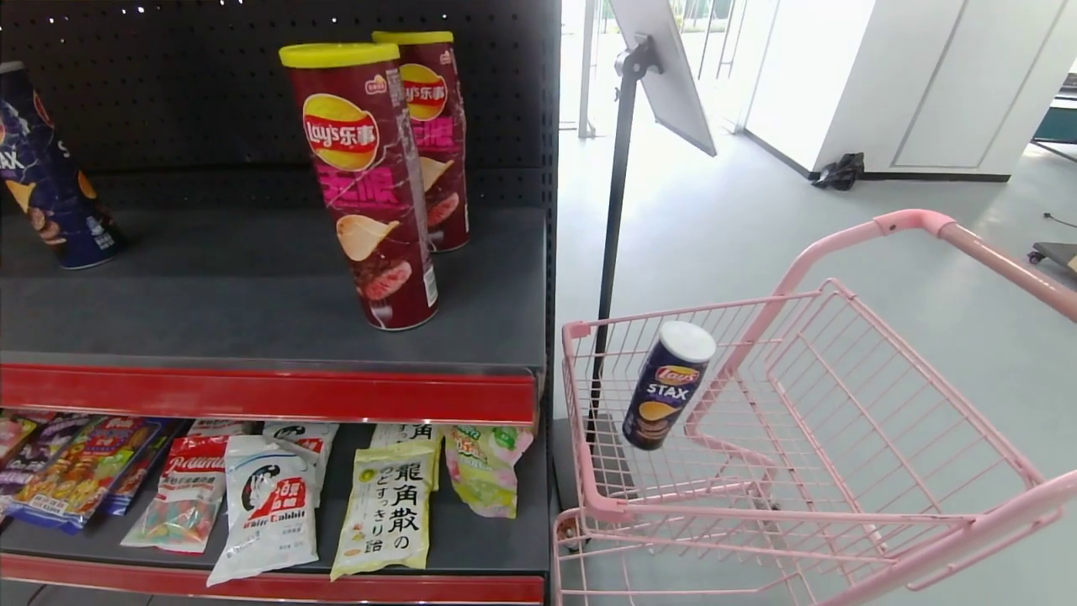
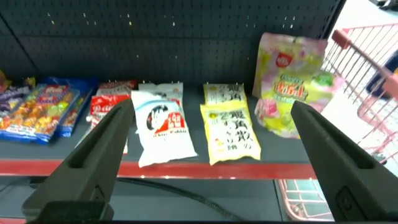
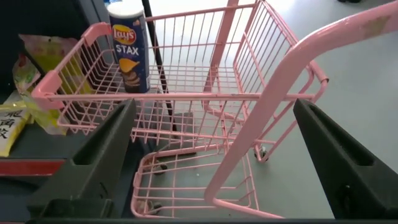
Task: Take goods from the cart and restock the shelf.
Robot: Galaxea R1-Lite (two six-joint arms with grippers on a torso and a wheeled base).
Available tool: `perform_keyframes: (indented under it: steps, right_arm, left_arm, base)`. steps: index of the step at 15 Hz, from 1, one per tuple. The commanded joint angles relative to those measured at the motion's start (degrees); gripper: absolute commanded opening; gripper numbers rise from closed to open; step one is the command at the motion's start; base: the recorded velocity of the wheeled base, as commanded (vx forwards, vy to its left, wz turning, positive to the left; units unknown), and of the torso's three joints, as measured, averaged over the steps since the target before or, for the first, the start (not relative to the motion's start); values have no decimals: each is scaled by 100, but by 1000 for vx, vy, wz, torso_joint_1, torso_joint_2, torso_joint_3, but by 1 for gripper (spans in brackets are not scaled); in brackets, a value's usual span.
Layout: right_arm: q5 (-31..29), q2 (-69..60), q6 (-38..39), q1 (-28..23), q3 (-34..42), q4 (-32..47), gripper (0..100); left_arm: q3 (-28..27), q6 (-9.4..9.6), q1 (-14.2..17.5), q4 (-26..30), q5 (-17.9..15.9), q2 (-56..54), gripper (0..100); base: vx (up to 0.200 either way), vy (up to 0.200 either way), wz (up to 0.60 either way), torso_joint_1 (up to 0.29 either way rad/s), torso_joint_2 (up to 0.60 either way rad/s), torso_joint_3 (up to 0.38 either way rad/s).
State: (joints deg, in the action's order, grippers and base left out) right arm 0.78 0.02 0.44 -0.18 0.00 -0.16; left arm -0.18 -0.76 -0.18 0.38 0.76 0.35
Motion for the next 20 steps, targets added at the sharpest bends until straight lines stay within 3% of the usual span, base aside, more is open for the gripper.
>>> perform_keyframes:
  steps: [1,6,16,17,18,20]
  right_arm:
    - [1,-2,0,1,0,-2,100]
    - [1,-2,0,1,0,-11,100]
    - [-8,-2,-9,1,0,-46,100]
    - [107,296,-9,53,-721,-98,100]
    - [282,1404,-9,203,-1758,-107,100]
    - [335,2933,237,528,-2918,-221,100]
  left_arm:
    - [1,-4,1,-3,4,9,100]
    - [1,-4,1,-11,4,9,100]
    - [1,-4,1,-3,4,9,100]
    - [1,-12,1,-3,4,9,100]
    - [1,-4,1,-3,4,9,100]
    - [1,-4,1,-3,4,9,100]
  base:
    - [0,0,0,-188,535,339]
    - [0,0,0,-131,391,258]
    - [0,0,0,-4,9,7]
    - [0,0,0,0,0,0]
    - [0,0,0,0,0,0]
    - [0,0,0,0,0,0]
